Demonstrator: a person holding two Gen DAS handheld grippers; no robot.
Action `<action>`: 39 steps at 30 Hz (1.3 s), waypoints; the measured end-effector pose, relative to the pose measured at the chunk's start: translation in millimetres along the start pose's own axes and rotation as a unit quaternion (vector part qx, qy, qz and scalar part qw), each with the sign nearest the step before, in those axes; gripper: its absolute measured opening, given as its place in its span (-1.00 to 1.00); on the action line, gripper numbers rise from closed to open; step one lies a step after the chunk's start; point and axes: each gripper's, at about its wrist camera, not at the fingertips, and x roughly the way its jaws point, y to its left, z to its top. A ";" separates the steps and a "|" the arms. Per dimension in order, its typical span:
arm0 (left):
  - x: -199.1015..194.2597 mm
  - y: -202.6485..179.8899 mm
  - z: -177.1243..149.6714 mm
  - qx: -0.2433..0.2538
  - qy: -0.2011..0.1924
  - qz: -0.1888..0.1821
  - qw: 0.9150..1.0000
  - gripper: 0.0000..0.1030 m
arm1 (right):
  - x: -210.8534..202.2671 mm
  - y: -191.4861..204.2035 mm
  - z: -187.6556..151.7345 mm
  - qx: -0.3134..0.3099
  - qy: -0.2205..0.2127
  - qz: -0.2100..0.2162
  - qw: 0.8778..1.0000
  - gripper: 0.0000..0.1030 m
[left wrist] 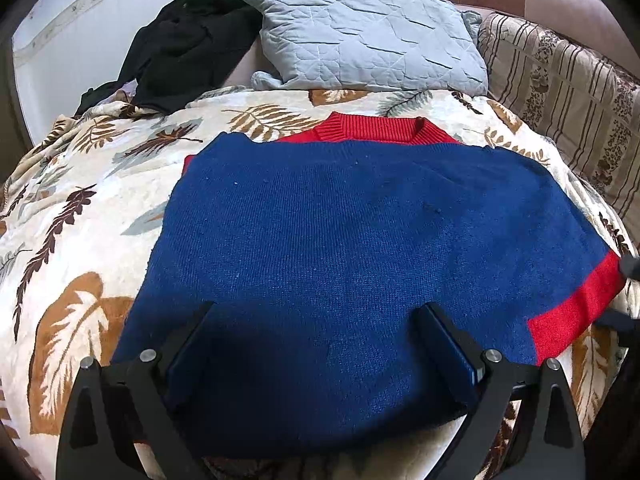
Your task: Fold small clothes
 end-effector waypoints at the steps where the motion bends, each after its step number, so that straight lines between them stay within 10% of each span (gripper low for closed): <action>1: 0.0 0.0 -0.2 0.000 -0.001 0.000 1.000 0.90 | 0.8 -3.2 7.7 0.014 -0.009 0.005 1.000 0.56; 7: 0.7 -1.0 -1.7 0.002 -0.008 0.003 1.000 0.91 | 4.9 -19.6 25.1 0.077 -0.041 0.042 0.995 0.55; 8: 0.9 -1.3 -2.0 0.001 -0.009 0.004 1.000 0.92 | 5.1 -16.6 26.8 0.068 -0.044 0.038 0.996 0.40; 10: 2.3 -1.7 -0.2 0.000 -0.005 0.006 1.000 0.92 | 12.5 -13.8 30.7 0.048 -0.028 0.015 0.998 -0.79; 16: -29.4 -0.4 14.4 -0.065 -0.020 -0.017 0.998 0.92 | -21.8 28.0 22.9 -0.077 -0.063 -0.048 0.994 -0.82; 22: -26.5 -24.1 24.7 -0.036 -0.021 -0.020 0.999 0.92 | -10.6 -23.4 21.6 -0.011 0.002 -0.023 1.000 -0.67; 26: 11.0 -20.0 14.3 -0.048 0.038 -0.007 0.998 0.92 | -43.4 -10.8 15.6 -0.054 -0.009 -0.021 0.998 0.37; 31: 8.8 -30.3 7.3 -0.014 0.016 0.012 1.000 0.92 | -80.0 2.9 40.5 -0.091 -0.064 -0.036 0.993 0.37; 37: 5.9 -30.1 4.5 -0.012 0.008 0.005 1.000 0.93 | -31.1 34.0 121.5 -0.153 -0.049 -0.038 0.986 0.29; 39: 6.9 -28.0 3.8 -0.013 0.006 0.002 1.000 0.93 | 0.9 33.7 145.4 -0.156 -0.020 -0.057 0.986 -0.23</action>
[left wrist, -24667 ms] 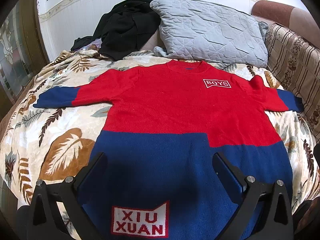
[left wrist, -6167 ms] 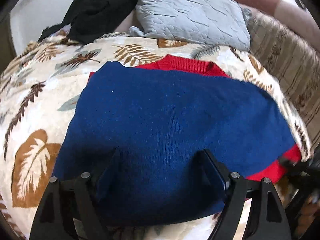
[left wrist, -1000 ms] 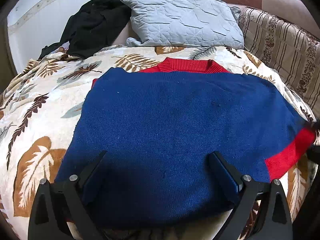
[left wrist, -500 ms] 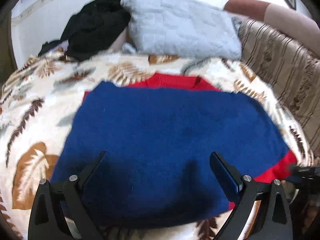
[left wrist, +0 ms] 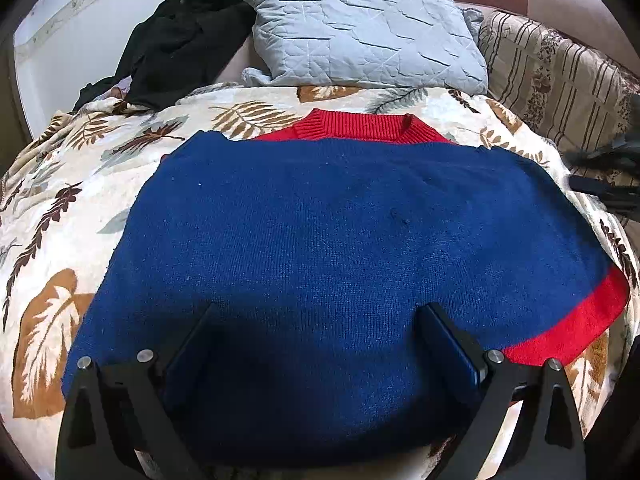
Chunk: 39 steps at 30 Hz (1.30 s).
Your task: Fold small clothes
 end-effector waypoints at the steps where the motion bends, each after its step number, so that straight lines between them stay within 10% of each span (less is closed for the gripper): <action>1: 1.4 0.3 0.4 0.001 -0.001 -0.002 1.000 0.94 | 15.7 -5.2 5.9 0.001 0.019 -0.010 1.000 -0.31; 8: 1.8 0.4 -0.6 0.003 -0.007 -0.005 1.000 0.96 | 38.9 -9.9 -3.0 -0.018 0.043 -0.036 0.998 -0.33; 10: 1.7 0.3 -0.3 0.002 -0.006 -0.006 1.000 0.97 | 41.2 -5.3 -4.0 -0.038 0.055 -0.053 0.996 -0.81; 17: -21.9 4.4 17.0 -0.041 -0.018 -0.034 0.998 0.96 | 34.8 18.4 -8.0 -0.093 0.030 -0.153 0.983 -0.83; 23: 2.5 -0.3 6.2 -0.007 0.004 0.007 1.000 0.97 | 30.7 -0.4 -7.2 -0.042 0.012 -0.127 0.991 -0.26; 27: 3.3 -0.8 6.6 -0.008 0.009 0.006 1.000 0.97 | 9.1 14.0 0.6 -0.033 -0.025 -0.097 0.994 -0.27; 31: 2.6 -3.6 7.8 -0.006 0.008 0.007 1.000 0.98 | 33.8 24.5 9.6 -0.019 0.020 0.028 0.999 -0.22; 35: 3.1 -3.3 7.2 -0.004 0.003 0.003 1.000 0.98 | 65.1 -32.3 19.5 0.102 0.028 -0.007 0.994 -0.38; 39: 1.9 -3.3 5.0 -0.006 0.000 0.005 1.000 1.00 | 34.3 -7.1 13.1 0.048 -0.013 -0.040 0.998 -0.27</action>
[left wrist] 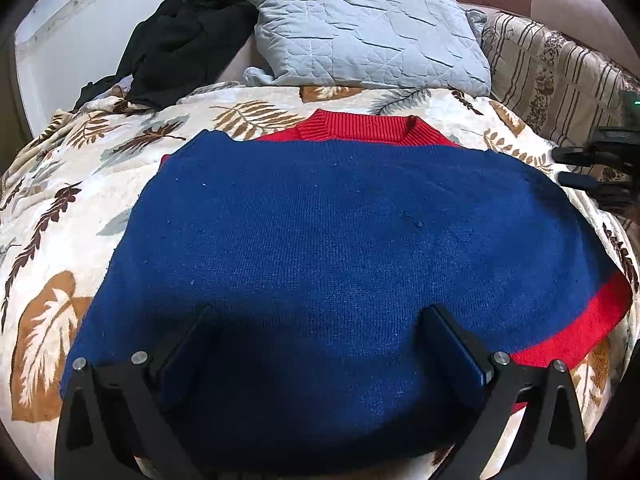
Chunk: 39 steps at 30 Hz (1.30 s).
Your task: Fold small clothes
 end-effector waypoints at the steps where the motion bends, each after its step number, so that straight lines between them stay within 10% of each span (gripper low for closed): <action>1: -0.9 0.7 0.1 -0.001 0.000 -0.002 1.000 1.00 | -9.2 5.8 -6.0 -0.013 -0.006 0.004 1.000 -0.27; 5: -17.1 11.6 6.4 -0.036 0.001 -0.014 0.999 0.99 | -48.1 16.8 -47.3 -0.014 -0.014 0.047 0.999 0.30; 9: -43.3 35.0 11.1 -0.081 -0.032 -0.002 0.996 0.99 | -70.8 26.5 -102.0 -0.023 0.014 0.104 0.994 0.30; 12: -22.8 49.3 3.8 -0.096 0.022 0.024 0.995 0.99 | -72.6 30.7 -124.0 -0.028 0.030 0.126 0.991 0.30; 18: -31.6 45.2 1.7 -0.071 0.014 0.033 0.997 0.99 | -46.4 -7.3 -105.2 0.065 0.025 0.093 0.993 0.30; 30: -33.9 63.1 -1.2 -0.089 0.020 0.047 0.995 0.99 | -14.0 -8.2 -51.1 0.070 0.034 0.066 0.995 0.42; 35: -24.0 70.7 -1.4 -0.098 0.039 0.065 0.992 0.99 | -31.1 23.0 -63.5 -0.027 0.003 0.080 0.996 0.60; 39: -36.1 86.1 -2.9 -0.133 0.027 0.057 0.989 0.99 | -26.6 4.6 -61.4 0.033 0.022 0.068 0.997 0.49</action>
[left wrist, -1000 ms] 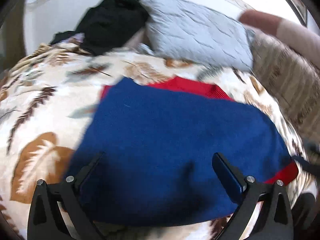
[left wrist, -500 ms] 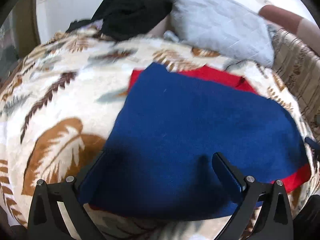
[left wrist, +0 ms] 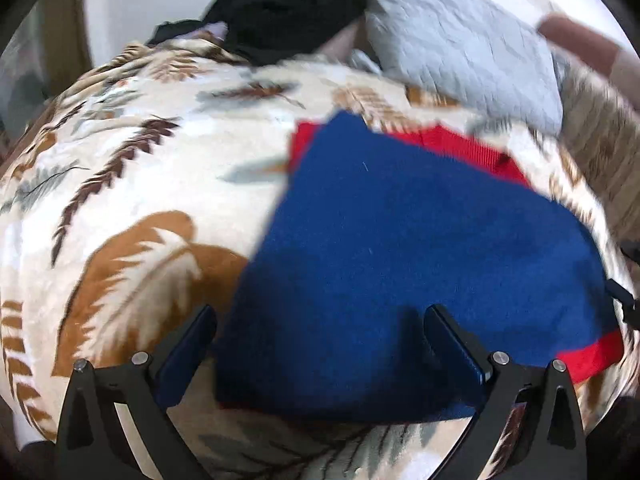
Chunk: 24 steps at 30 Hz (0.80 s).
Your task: Fold small clothes
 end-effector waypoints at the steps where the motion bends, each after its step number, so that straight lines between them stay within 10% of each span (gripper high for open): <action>1: -1.5 2.1 0.4 -0.004 -0.002 0.005 1.000 0.99 | -4.8 7.3 1.1 -0.011 -0.003 0.004 1.000 0.49; 7: -11.8 8.8 -3.3 -0.009 -0.017 0.006 1.000 0.99 | 22.8 70.8 -15.4 -0.073 0.057 0.081 0.992 0.49; 11: -16.3 13.4 4.4 -0.015 -0.021 0.009 1.000 0.99 | 70.0 38.5 -2.7 -0.001 0.088 0.009 0.996 0.34; 15: -25.9 1.5 16.6 -0.012 -0.044 -0.006 0.999 0.99 | 27.2 48.7 -8.6 -0.039 0.044 0.039 0.998 0.36; 24: 7.7 -93.3 27.6 0.075 -0.017 -0.058 0.995 0.99 | -19.5 -16.4 -110.5 0.081 0.054 0.078 0.992 0.39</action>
